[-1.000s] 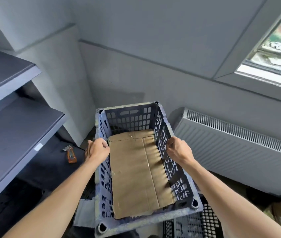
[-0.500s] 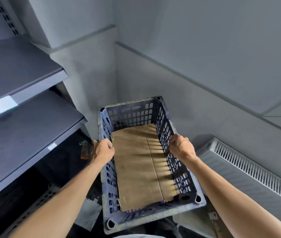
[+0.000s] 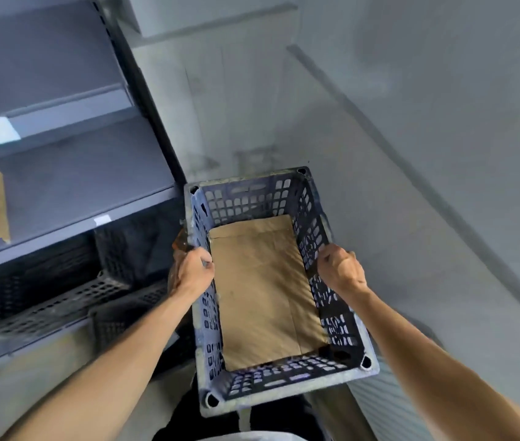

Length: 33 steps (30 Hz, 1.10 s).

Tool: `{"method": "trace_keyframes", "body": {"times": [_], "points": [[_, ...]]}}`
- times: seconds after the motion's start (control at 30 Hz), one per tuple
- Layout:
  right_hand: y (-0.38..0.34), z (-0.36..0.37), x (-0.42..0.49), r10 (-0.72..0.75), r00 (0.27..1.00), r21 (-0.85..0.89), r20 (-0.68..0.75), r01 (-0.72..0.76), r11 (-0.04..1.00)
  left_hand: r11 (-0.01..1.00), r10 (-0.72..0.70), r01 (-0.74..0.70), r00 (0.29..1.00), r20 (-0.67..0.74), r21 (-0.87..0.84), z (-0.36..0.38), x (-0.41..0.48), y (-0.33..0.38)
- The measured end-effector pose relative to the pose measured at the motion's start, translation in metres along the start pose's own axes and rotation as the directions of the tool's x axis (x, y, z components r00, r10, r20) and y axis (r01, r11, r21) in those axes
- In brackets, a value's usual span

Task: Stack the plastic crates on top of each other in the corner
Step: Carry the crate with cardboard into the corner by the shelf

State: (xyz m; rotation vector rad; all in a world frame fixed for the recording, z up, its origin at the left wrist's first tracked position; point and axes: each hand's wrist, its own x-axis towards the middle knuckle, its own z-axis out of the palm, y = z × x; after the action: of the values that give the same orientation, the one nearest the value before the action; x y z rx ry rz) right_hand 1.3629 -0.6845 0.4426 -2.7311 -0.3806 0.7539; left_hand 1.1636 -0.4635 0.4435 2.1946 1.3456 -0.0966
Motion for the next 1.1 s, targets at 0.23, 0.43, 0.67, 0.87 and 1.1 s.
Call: {"method": "trace_keyframes", "body": {"times": [0.23,0.43,0.67,0.87,1.1], "points": [[0.007,0.012,0.054,-0.016,0.999,0.030,0.040,0.015,0.999,0.995,-0.095,0.096,0.995,0.016,-0.021,0.045,0.022,-0.002],[0.022,0.053,0.105,0.035,0.998,0.029,0.060,-0.037,0.999,0.992,-0.070,0.076,0.996,0.057,-0.103,0.112,0.067,-0.024],[0.050,0.110,0.172,0.047,0.995,-0.005,0.088,-0.046,0.999,0.982,-0.105,0.122,0.988,0.115,-0.147,0.205,0.111,-0.036],[0.071,0.151,0.219,0.006,0.994,-0.079,0.112,0.003,0.997,0.988,-0.088,0.109,0.981,0.174,-0.112,0.265,0.135,-0.060],[0.101,0.220,0.276,-0.049,0.989,-0.062,0.141,0.058,0.996,0.996,-0.063,0.074,0.981,0.183,-0.055,0.329,0.164,-0.082]]}}
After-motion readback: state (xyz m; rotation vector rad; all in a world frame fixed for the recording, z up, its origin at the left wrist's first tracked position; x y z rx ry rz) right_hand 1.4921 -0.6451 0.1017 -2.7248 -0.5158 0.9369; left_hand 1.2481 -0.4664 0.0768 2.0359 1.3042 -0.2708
